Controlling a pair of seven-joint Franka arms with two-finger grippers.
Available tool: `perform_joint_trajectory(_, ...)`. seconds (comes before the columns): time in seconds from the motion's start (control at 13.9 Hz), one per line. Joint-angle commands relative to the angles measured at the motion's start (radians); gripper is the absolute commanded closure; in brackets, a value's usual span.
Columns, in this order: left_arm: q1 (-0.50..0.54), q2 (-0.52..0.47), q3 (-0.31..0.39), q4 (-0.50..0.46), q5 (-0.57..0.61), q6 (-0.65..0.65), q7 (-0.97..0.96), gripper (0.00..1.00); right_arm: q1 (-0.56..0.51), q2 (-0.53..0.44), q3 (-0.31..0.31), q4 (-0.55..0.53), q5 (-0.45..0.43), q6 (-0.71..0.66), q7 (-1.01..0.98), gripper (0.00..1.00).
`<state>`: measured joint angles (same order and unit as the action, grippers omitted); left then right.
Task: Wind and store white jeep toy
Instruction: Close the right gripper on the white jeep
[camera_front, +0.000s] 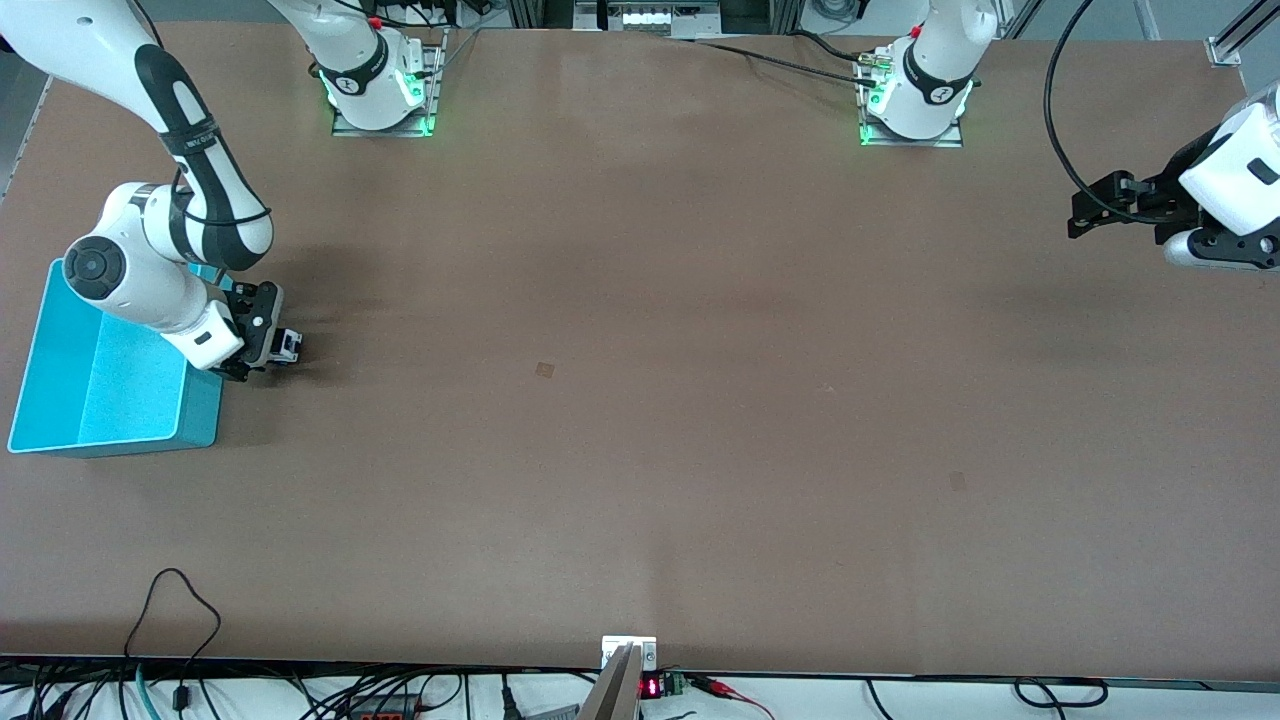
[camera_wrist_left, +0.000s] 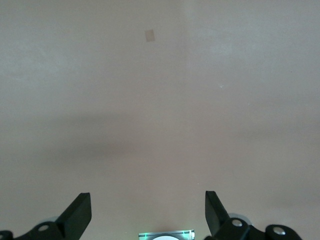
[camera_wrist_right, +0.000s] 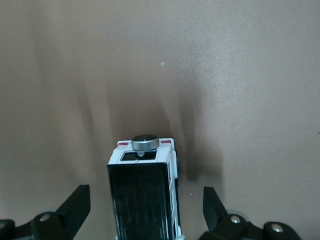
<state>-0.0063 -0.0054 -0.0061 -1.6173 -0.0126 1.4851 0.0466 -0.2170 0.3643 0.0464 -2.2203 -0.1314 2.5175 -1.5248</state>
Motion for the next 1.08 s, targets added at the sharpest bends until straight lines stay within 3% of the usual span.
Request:
perform_joint_trajectory(0.0, 0.002, -0.022, 0.003, -0.018, -0.013, -0.008, -0.005, 0.00, -0.035, 0.007, 0.015, -0.021, -0.010, 0.049, -0.035, 0.04)
perform_joint_trajectory(0.14, 0.003, -0.022, 0.003, -0.018, -0.013, -0.008, -0.004, 0.00, -0.029, -0.001, 0.016, -0.021, -0.010, 0.047, -0.048, 0.66)
perform_joint_trajectory(0.29, 0.003, -0.022, 0.003, -0.018, -0.013, -0.008, -0.004, 0.00, -0.030, -0.002, 0.018, -0.021, -0.010, 0.046, -0.048, 0.99)
perform_joint_trajectory(0.72, 0.006, -0.021, 0.006, -0.016, -0.013, -0.006, 0.050, 0.00, -0.024, -0.068, 0.044, 0.025, 0.024, -0.046, -0.011, 1.00)
perform_joint_trajectory(1.01, 0.026, -0.022, 0.003, -0.016, -0.013, -0.009, 0.050, 0.00, -0.018, -0.071, 0.052, 0.174, 0.133, -0.155, 0.032, 1.00)
